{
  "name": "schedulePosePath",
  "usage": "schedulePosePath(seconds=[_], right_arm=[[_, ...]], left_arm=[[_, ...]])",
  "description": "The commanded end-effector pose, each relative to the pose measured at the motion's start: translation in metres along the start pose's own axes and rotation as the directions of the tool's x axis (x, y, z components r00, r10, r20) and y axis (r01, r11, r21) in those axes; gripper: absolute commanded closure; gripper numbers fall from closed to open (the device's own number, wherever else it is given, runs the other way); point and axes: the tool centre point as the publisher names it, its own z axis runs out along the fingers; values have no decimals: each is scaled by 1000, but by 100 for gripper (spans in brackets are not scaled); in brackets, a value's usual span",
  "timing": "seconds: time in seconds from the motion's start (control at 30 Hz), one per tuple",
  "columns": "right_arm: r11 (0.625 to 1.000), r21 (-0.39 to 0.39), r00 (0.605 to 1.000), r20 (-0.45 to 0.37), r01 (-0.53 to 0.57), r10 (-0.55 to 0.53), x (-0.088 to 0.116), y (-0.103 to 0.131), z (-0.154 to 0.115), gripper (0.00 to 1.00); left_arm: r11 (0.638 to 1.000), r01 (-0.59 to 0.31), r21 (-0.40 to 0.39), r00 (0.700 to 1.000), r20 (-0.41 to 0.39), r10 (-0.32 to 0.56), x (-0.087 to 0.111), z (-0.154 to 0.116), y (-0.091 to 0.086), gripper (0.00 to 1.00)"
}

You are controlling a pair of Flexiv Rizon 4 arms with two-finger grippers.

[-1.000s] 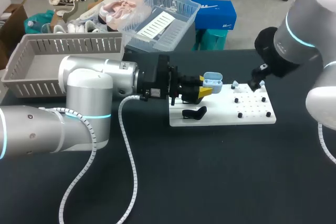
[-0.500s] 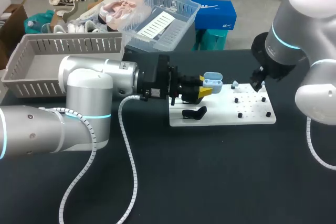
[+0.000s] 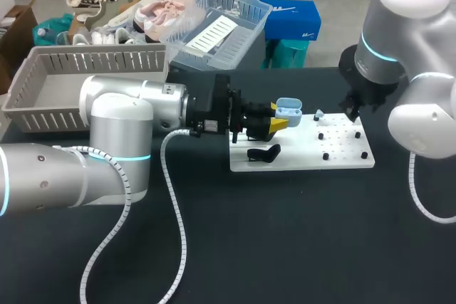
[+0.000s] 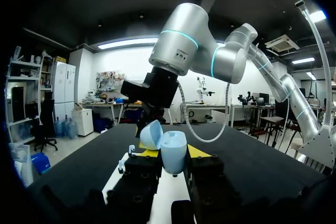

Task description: Pick up each earbud case from the left stands, insert the matching earbuds, close the lid, and place the case in the box.

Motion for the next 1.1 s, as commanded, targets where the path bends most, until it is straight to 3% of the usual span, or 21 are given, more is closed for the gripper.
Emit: schedulePosePath(seconds=[0.03, 0.33, 1.1], right_arm=[[1000, -4, 1000, -12, 3, -3, -4, -2, 6, 52], [1000, -8, 1000, -24, 11, -11, -9, -2, 16, 51], [1000, -4, 998, -54, 18, -18, -15, -2, 29, 60]], left_arm=[[1000, -1, -1, 1000, 2, 1, 1, 0, 0, 100], [1000, -1, -1, 1000, 2, 1, 1, 0, 0, 100], [1000, -1, -1, 1000, 2, 1, 1, 0, 0, 100]])
